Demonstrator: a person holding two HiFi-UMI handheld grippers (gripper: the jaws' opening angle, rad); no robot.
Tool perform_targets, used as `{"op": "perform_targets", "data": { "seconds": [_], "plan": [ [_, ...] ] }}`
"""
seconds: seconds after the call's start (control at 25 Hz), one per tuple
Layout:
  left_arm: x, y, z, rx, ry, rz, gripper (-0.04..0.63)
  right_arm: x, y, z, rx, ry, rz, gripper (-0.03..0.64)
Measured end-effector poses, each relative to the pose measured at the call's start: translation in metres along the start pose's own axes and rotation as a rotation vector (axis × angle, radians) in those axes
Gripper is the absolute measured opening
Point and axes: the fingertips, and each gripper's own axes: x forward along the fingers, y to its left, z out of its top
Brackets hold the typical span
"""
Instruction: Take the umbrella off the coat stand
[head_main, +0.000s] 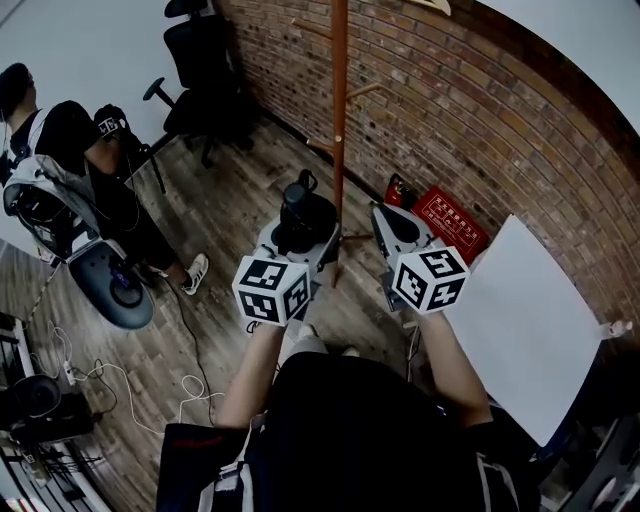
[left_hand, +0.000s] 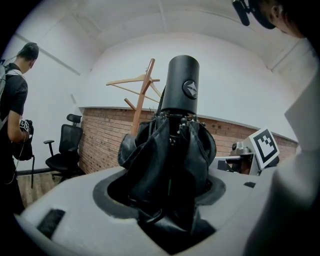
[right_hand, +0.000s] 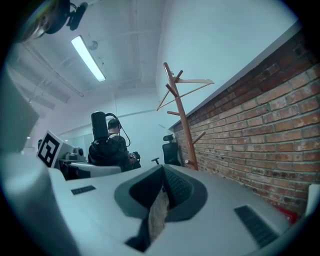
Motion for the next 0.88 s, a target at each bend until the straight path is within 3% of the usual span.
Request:
{"op": "perform_targets", "data": {
  "seconds": [0.44, 0.88],
  "plan": [
    [0.001, -0.006, 0.006, 0.002, -0.024, -0.018, 0.301, -0.003, 0.0, 0.011, -0.034, -0.036, -0.01, 0.029],
    [-0.01, 0.017, 0.019, 0.01, -0.034, -0.04, 0.301, 0.016, 0.023, 0.022, -0.071, -0.065, -0.02, 0.029]
  ]
}}
